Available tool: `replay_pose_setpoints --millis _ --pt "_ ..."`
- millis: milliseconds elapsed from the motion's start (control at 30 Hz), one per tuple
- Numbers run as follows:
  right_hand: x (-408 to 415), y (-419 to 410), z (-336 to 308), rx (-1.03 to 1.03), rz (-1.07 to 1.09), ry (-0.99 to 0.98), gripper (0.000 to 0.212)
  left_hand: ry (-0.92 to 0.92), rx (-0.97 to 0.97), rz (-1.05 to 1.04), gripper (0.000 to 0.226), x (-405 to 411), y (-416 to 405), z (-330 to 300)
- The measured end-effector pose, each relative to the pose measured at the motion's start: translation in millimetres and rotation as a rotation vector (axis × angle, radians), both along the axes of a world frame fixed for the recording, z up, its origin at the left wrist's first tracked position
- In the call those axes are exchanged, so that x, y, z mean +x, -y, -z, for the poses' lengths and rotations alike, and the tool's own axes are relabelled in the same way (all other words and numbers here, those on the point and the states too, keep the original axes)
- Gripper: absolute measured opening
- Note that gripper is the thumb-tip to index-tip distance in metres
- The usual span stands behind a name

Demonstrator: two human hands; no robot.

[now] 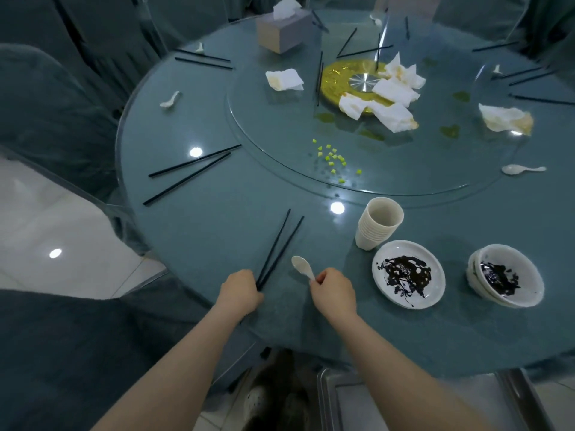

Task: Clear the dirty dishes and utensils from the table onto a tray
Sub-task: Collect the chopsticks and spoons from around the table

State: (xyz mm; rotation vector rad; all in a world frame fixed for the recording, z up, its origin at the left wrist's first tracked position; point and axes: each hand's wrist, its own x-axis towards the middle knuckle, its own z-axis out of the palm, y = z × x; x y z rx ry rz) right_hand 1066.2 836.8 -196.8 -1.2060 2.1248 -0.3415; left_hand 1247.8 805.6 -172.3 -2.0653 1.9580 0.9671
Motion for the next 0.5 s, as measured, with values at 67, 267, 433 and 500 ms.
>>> replay_pose_setpoints --millis 67,267,433,500 --pt "2 -1 -5 -0.036 0.035 0.067 0.017 -0.144 0.007 -0.12 0.029 14 -3 -9" --pt "40 2 -35 -0.134 0.065 0.275 0.009 -0.682 0.034 -0.498 0.009 75 -24 -60" --pt "104 -4 -68 -0.213 0.051 0.591 0.017 -1.008 0.009 -0.633 0.025 152 -55 -109" --pt "138 -7 -82 -0.226 0.039 0.637 0.018 -1.152 -0.02 -0.705 0.027 190 -70 -126"
